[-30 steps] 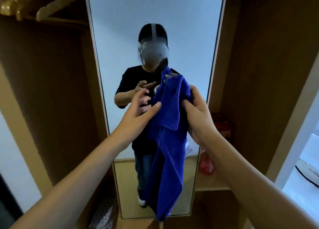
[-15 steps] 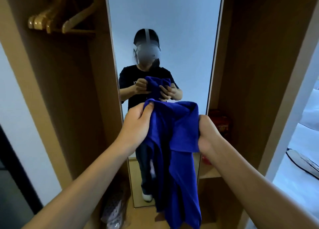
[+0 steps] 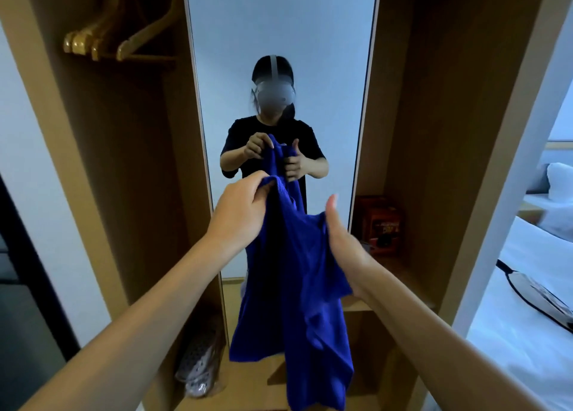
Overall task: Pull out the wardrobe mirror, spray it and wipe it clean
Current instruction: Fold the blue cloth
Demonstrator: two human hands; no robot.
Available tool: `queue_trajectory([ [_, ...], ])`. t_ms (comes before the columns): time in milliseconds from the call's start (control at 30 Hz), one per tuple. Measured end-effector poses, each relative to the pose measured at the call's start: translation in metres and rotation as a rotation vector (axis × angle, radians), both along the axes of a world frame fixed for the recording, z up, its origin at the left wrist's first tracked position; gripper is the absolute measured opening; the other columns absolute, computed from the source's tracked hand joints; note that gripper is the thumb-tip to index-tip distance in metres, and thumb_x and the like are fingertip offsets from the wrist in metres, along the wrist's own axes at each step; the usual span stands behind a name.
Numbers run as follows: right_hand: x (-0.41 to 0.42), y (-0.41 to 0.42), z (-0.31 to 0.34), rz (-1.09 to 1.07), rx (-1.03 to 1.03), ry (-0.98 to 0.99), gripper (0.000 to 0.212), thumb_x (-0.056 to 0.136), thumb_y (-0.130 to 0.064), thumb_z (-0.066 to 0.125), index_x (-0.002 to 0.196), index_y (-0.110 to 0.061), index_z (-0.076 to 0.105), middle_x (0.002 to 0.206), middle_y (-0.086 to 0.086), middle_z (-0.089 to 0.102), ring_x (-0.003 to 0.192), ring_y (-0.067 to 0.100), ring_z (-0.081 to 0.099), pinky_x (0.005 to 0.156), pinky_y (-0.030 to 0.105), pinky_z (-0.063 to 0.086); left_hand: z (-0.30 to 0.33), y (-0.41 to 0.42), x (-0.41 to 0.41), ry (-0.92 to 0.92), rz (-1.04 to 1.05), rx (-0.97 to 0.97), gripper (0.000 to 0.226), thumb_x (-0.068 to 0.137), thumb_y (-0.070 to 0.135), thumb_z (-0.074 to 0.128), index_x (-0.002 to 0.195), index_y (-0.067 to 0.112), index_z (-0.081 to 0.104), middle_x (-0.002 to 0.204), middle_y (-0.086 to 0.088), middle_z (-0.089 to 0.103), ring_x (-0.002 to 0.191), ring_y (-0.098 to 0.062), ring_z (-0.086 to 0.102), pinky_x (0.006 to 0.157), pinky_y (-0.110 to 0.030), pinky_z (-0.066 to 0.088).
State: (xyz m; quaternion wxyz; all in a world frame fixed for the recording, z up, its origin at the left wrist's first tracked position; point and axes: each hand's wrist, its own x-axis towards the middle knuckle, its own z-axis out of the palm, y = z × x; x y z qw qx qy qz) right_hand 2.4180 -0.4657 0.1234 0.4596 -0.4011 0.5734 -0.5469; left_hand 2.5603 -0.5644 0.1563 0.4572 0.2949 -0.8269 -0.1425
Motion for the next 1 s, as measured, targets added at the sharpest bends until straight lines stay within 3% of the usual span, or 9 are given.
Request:
queue_trajectory([
  [100, 0.0, 0.006, -0.005, 0.033, -0.07, 0.156, 0.06, 0.097, -0.057, 0.036, 0.105, -0.007, 0.069, 0.095, -0.001, 0.076, 0.088, 0.009, 0.071, 0.071, 0.015, 0.054, -0.003, -0.003, 0.003, -0.038, 0.191, -0.019, 0.023, 0.104, 0.026, 0.036, 0.094, 0.019, 0.056, 0.077, 0.003, 0.058, 0.067, -0.015, 0.055, 0.055, -0.028, 0.033],
  [233, -0.012, 0.01, -0.011, -0.133, -0.13, 0.046, 0.062, 0.098, -0.056, 0.035, 0.097, -0.003, 0.068, 0.087, 0.004, 0.075, 0.084, 0.014, 0.071, 0.07, 0.021, 0.053, -0.008, -0.016, 0.023, 0.035, 0.301, 0.058, 0.03, 0.105, 0.032, 0.033, 0.095, 0.017, 0.057, 0.083, -0.001, 0.059, 0.073, -0.019, 0.056, 0.06, -0.03, 0.034],
  [367, -0.026, 0.005, -0.015, -0.325, -0.135, -0.316, 0.061, 0.087, -0.067, 0.049, 0.11, -0.013, 0.065, 0.1, 0.007, 0.074, 0.093, 0.023, 0.071, 0.079, 0.038, 0.055, 0.001, -0.012, 0.023, 0.708, 0.052, 0.539, 0.025, 0.104, 0.024, 0.037, 0.09, 0.019, 0.057, 0.081, -0.003, 0.063, 0.074, -0.016, 0.064, 0.072, -0.031, 0.051],
  [433, -0.036, 0.003, -0.009, -0.328, -0.127, -0.458, 0.07, 0.079, -0.07, 0.056, 0.114, -0.009, 0.063, 0.107, 0.011, 0.072, 0.097, 0.027, 0.069, 0.079, 0.041, 0.054, 0.009, -0.007, 0.028, 0.943, -0.095, 0.786, 0.026, 0.103, 0.023, 0.039, 0.088, 0.014, 0.058, 0.065, -0.003, 0.06, 0.058, -0.016, 0.061, 0.072, -0.035, 0.057],
  [500, -0.043, 0.002, 0.002, -0.274, -0.133, -0.534, 0.075, 0.08, -0.069, 0.056, 0.116, -0.003, 0.064, 0.113, 0.016, 0.07, 0.101, 0.03, 0.068, 0.082, 0.042, 0.054, 0.007, -0.006, 0.038, 0.843, -0.151, 0.854, 0.03, 0.103, 0.023, 0.036, 0.086, 0.011, 0.058, 0.055, -0.001, 0.05, 0.047, -0.014, 0.049, 0.061, -0.032, 0.056],
  [667, -0.051, -0.012, 0.028, -0.107, -0.233, -0.517, 0.073, 0.087, -0.065, 0.047, 0.131, -0.008, 0.057, 0.122, 0.014, 0.067, 0.113, 0.029, 0.064, 0.095, 0.043, 0.05, -0.047, -0.014, 0.065, 0.123, -0.261, 0.88, 0.053, 0.105, 0.031, 0.021, 0.098, 0.002, 0.065, 0.052, -0.004, 0.048, 0.043, -0.016, 0.046, 0.053, -0.031, 0.048],
  [800, -0.041, -0.019, 0.048, 0.005, -0.291, -0.374, 0.066, 0.093, -0.061, 0.044, 0.136, -0.012, 0.052, 0.125, 0.012, 0.065, 0.113, 0.025, 0.065, 0.092, 0.039, 0.053, -0.081, -0.011, 0.061, -0.1, -0.23, 1.039, 0.052, 0.103, 0.021, 0.02, 0.099, -0.002, 0.066, 0.056, -0.011, 0.054, 0.048, -0.024, 0.052, 0.058, -0.034, 0.051],
  [900, -0.025, -0.022, 0.069, 0.025, -0.389, -0.181, 0.053, 0.1, -0.05, 0.039, 0.141, -0.017, 0.047, 0.136, 0.008, 0.058, 0.124, 0.02, 0.057, 0.107, 0.037, 0.044, -0.079, -0.009, 0.05, -0.101, -0.185, 1.033, 0.043, 0.088, 0.032, 0.046, 0.123, 0.008, 0.057, 0.087, -0.013, 0.068, 0.079, -0.029, 0.064, 0.091, -0.047, 0.048],
  [1000, -0.01, -0.026, 0.078, 0.105, -0.362, -0.063, 0.047, 0.101, -0.046, 0.04, 0.135, -0.016, 0.052, 0.13, 0.008, 0.063, 0.125, 0.018, 0.056, 0.112, 0.038, 0.037, -0.06, -0.012, 0.045, -0.024, -0.348, 0.933, 0.094, 0.056, 0.055, 0.072, 0.141, 0.035, 0.037, 0.134, 0.008, 0.053, 0.123, -0.016, 0.051, 0.11, -0.044, 0.032],
])
